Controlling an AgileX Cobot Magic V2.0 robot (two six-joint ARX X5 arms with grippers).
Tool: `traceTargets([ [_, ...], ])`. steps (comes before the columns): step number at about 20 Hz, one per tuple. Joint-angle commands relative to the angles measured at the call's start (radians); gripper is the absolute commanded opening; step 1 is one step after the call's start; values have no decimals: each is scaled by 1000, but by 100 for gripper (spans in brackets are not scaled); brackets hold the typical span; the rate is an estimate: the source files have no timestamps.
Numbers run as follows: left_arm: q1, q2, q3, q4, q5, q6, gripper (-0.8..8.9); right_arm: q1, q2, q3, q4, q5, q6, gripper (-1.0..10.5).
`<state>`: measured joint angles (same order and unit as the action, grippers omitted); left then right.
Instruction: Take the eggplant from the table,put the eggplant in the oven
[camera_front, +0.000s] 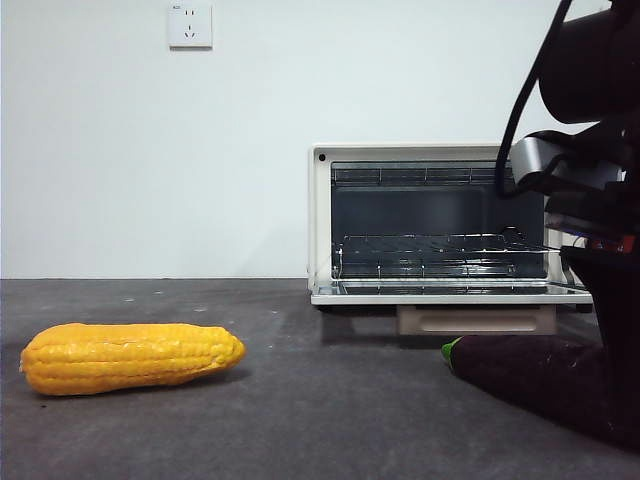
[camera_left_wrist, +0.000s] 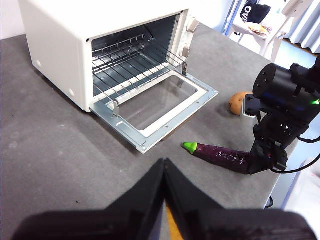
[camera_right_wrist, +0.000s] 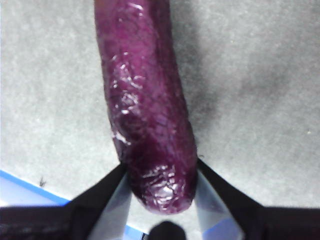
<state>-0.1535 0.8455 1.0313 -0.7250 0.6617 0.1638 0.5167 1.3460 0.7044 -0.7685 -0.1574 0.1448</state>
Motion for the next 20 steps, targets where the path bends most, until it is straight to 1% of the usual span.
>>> traceTargets([
  [1, -3, 4, -5, 2, 0, 4, -6, 2, 5, -9, 6, 1, 9, -16],
  [4, -3, 7, -5, 5, 0, 5, -6, 2, -19, -8, 3, -25, 11, -16],
  [6, -3, 7, -5, 9, 0, 4, -6, 16, -67, -7, -16, -80, 18, -16],
  [10, -3, 7, -5, 9, 0, 4, -6, 61, -208, 4, -79, -139, 66, -16],
  [13, -3, 7, -5, 9, 0, 4, -6, 73, -295, 27, -99, -146, 92, -15],
  [15, -3, 7, -5, 8, 0, 4, -6, 71, -311, 54, -89, -145, 92, -15],
  [18, -16, 7, -5, 6, 0, 3, -6, 51, -284, 101, -26, -142, 100, -15],
  [20, -33, 7, -5, -3, 0, 3, -6, 27, -229, 142, 14, -143, 111, -15],
])
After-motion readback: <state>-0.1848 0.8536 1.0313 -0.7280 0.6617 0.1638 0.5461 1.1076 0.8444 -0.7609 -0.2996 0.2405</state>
